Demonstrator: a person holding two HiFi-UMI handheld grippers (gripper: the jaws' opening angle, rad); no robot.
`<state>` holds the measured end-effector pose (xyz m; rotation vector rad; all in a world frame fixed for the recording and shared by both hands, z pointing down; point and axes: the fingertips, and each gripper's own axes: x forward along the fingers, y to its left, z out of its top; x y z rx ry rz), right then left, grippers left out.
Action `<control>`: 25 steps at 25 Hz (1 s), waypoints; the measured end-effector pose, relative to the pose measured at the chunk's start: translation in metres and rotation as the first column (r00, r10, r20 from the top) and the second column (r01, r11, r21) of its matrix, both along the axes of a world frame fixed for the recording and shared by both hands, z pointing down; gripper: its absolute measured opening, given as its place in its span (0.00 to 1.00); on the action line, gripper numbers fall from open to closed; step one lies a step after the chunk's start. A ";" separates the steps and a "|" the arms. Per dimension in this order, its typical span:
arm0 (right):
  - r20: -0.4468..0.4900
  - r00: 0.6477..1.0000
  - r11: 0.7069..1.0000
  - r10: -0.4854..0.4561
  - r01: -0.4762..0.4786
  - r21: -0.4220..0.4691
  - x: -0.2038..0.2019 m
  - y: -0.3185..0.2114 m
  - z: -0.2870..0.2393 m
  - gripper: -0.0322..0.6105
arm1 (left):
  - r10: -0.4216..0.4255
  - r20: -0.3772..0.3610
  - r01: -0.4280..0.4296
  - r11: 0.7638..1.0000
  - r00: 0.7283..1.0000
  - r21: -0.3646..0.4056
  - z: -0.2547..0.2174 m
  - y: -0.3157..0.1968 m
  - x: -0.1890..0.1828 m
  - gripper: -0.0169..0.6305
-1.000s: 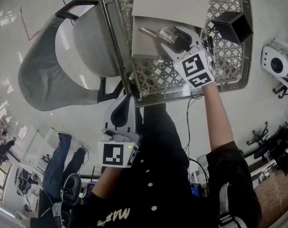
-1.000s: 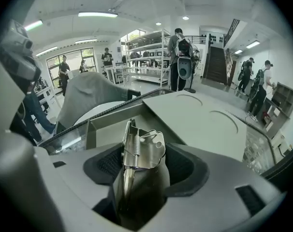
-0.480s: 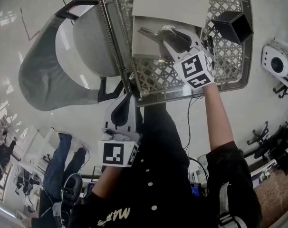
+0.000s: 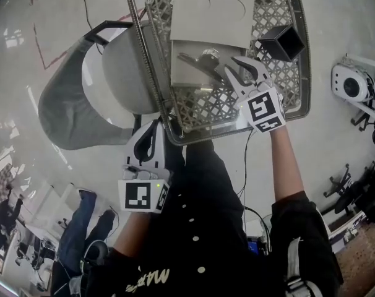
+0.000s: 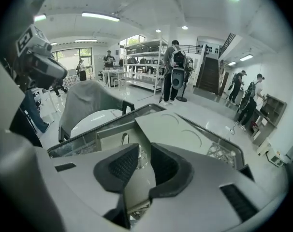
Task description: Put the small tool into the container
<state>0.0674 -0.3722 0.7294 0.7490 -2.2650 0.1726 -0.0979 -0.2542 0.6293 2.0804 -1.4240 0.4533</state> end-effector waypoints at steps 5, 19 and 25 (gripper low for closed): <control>0.053 0.998 0.996 0.025 -0.029 0.080 -0.008 0.018 -0.077 0.07 | 0.018 -0.001 -0.018 0.995 1.000 0.102 -0.052 -0.015 0.000 0.07; 0.293 0.917 0.940 0.271 -0.318 0.123 0.019 0.063 -0.246 0.07 | 0.108 0.018 -0.109 0.947 0.994 0.304 -0.152 -0.031 0.002 0.07; 0.449 0.826 0.878 0.340 -0.449 0.162 0.046 0.080 -0.311 0.07 | 0.131 0.015 -0.127 0.913 0.991 0.388 -0.191 -0.030 0.006 0.07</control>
